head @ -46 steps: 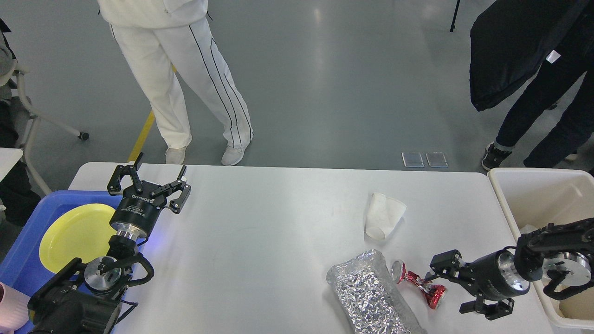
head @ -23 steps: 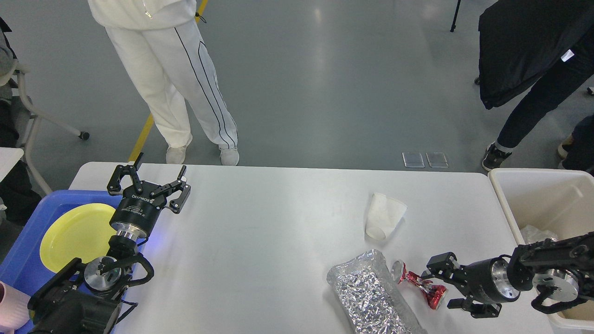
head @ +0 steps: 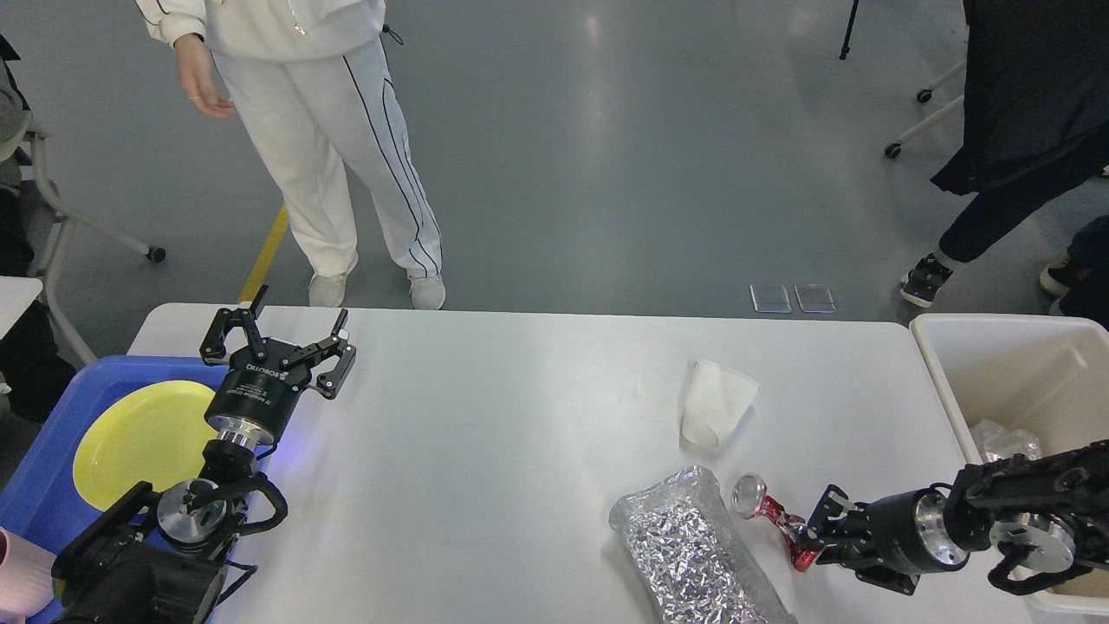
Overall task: Tidy desktop
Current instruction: 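Lower the right gripper and grasp the red can, then lift the red can and drop it into the white bin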
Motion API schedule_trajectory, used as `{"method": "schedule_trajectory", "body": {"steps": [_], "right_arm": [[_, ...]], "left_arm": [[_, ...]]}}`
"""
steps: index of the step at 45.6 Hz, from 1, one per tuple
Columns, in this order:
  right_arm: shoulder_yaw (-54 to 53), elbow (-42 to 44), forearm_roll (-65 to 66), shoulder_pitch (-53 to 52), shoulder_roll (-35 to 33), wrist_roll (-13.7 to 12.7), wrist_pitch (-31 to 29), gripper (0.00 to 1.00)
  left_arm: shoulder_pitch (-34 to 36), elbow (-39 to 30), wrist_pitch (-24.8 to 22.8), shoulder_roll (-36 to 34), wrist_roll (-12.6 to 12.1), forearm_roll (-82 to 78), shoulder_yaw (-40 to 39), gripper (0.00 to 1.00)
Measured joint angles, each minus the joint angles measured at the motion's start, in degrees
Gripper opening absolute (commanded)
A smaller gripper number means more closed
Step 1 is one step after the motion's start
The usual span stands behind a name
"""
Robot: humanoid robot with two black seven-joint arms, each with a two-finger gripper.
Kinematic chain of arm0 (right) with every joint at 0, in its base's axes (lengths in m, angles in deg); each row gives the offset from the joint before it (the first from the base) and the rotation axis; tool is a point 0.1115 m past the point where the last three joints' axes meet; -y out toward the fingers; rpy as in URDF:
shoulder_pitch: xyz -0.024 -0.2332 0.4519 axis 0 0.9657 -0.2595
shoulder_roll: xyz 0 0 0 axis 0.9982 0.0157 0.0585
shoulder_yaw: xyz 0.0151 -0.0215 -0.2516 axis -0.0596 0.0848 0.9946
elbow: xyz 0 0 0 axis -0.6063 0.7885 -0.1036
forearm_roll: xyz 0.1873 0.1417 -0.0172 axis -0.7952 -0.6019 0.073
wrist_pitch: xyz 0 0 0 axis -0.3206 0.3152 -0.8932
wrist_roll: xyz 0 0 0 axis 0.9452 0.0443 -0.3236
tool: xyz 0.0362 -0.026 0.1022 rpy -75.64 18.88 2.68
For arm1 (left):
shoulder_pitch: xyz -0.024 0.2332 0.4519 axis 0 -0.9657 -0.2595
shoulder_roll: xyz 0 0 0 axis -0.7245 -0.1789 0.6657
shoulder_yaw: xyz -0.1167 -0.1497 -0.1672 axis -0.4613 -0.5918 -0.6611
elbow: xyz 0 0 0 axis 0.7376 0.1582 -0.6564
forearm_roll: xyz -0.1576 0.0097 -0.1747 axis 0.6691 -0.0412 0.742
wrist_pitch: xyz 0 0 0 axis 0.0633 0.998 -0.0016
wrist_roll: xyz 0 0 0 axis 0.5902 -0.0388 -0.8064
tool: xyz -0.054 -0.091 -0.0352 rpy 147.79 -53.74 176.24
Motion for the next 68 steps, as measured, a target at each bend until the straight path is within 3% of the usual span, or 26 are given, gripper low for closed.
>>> {"method": "schedule_trajectory", "body": {"steps": [25, 36, 47, 58, 68], "right_arm": [[1.1, -0.9, 1.7, -3.9, -3.9, -0.1, 1.7, 0.00], [4.2, -0.8, 8.0, -22.2, -9.0, -0.2, -10.9, 0.00], [12.3, -2.5, 13.1, -45.5, -4.1, -0.5, -22.4, 0.00], [14.7, -14.5, 14.5, -58.2, 1.1, -0.6, -25.4, 0.00], [18.0, -12.9, 14.5, -56.6, 1.6, -0.7, -24.0, 0.00]], "left_arm": [[0.0, 0.0, 0.0, 0.0, 0.0, 0.0, 0.0, 0.96], [0.0, 0.0, 0.0, 0.0, 0.0, 0.0, 0.0, 0.96], [0.0, 0.0, 0.0, 0.0, 0.0, 0.0, 0.0, 0.96], [0.0, 0.0, 0.0, 0.0, 0.0, 0.0, 0.0, 0.96], [0.0, 0.0, 0.0, 0.0, 0.0, 0.0, 0.0, 0.96]]}}
